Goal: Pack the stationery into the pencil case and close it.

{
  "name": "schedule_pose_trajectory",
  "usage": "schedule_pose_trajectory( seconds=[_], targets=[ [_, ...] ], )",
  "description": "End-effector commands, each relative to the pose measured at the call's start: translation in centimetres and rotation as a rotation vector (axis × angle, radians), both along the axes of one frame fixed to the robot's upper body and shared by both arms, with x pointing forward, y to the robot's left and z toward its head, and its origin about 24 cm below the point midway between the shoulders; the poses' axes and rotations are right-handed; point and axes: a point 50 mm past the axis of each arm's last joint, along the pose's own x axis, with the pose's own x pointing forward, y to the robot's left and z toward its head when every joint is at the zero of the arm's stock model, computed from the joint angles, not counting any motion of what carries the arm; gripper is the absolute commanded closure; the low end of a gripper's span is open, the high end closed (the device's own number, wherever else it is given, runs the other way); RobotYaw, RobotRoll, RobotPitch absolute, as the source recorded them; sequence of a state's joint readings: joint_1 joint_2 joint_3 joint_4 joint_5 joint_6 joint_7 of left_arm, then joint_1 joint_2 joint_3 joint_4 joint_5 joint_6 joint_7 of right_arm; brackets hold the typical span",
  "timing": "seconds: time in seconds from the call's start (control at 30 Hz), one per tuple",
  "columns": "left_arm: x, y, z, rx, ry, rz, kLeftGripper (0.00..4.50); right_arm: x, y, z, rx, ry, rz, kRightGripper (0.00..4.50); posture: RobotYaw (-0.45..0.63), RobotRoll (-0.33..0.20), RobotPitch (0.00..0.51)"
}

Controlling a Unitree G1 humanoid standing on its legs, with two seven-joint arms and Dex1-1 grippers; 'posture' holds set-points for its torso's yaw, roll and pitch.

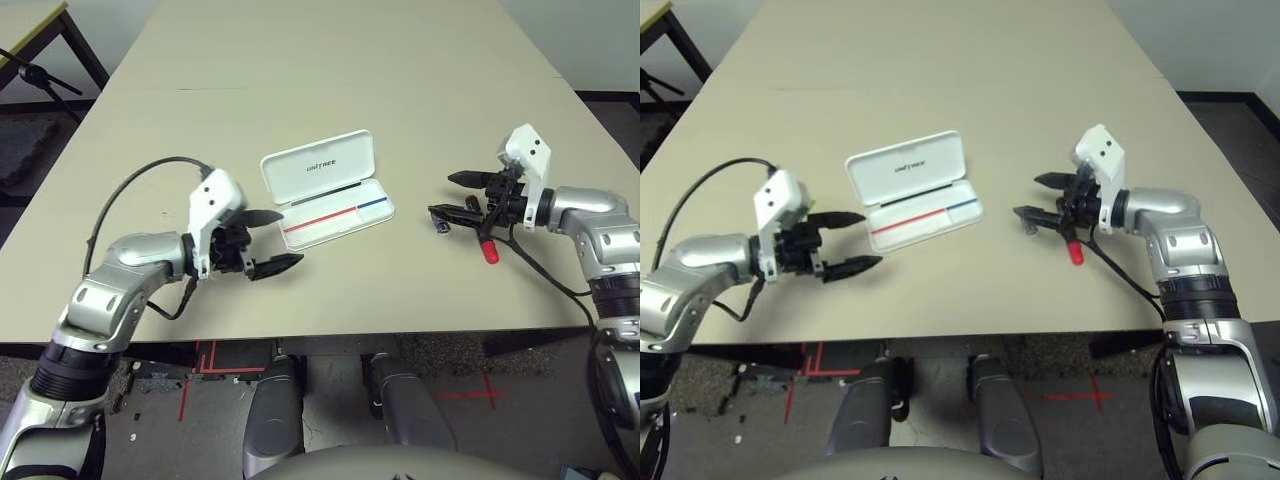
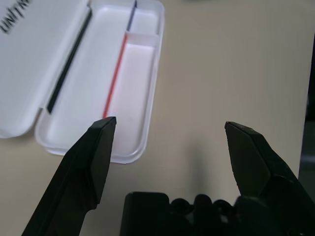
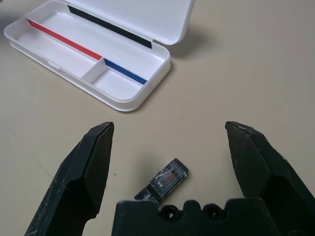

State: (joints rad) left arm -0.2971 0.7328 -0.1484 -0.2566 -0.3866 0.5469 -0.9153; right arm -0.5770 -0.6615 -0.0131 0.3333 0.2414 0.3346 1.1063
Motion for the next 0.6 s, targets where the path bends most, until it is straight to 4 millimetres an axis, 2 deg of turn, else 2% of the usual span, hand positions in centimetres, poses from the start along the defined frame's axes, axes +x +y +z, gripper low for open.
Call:
schedule_pose_trajectory(
  seconds=[0.03,0.6],
  targets=[
    [0.5,-0.4,-0.8,0.048,0.008,-0.001,0.04,0.0,0.2,0.0,-0.006,-0.006,0.002,0.00,-0.05,0.000,0.133],
    [1.5,-1.4,-2.6,0.190,0.065,-0.042,0.04,0.2,0.3,-0.6,0.000,-0.039,-0.030,0.00,-0.07,0.000,0.132]
  ],
)
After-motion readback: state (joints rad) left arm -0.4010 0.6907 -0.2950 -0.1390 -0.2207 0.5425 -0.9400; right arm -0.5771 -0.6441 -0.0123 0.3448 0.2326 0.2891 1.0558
